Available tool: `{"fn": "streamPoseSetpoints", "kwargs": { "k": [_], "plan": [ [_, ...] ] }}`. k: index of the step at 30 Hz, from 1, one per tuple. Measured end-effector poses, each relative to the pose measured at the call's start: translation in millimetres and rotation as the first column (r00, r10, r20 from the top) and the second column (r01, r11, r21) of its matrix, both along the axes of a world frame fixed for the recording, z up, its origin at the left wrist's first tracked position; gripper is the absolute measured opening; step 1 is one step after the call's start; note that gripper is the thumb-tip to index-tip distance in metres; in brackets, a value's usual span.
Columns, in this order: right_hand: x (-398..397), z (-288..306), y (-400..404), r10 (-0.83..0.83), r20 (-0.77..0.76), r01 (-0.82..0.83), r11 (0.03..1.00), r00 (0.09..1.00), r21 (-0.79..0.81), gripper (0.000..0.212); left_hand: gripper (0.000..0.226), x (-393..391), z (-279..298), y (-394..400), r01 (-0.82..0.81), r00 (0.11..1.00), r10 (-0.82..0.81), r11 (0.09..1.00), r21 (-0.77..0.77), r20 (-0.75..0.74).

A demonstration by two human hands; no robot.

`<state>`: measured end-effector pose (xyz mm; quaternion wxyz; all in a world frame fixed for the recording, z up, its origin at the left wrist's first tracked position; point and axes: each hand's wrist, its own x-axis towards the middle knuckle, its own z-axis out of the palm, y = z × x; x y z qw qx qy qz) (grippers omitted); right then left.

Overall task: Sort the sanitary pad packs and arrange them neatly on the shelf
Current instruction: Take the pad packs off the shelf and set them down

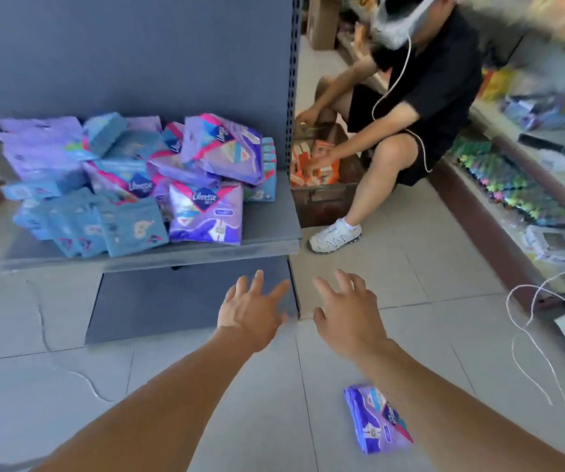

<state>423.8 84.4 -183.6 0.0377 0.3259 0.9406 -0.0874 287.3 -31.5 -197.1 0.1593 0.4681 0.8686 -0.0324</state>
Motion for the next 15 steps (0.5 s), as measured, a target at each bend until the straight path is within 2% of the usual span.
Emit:
{"fn": "streamPoseSetpoints", "kwargs": {
  "k": [9,15],
  "plan": [
    [-132.4,98.5,-75.9,0.291,-0.008,-0.288,0.951,0.957,0.113,0.054,0.085,-141.4,116.9,-146.7,-0.303,0.939,0.286,0.95,-0.071,-0.191],
    [-196.5,120.8,-122.1,0.353,0.035,-0.354,0.93,0.935,0.096,0.054,0.087,-202.5,150.9,-228.9,-0.459,0.866,0.439,0.888,-0.032,-0.24]
  ]
}}
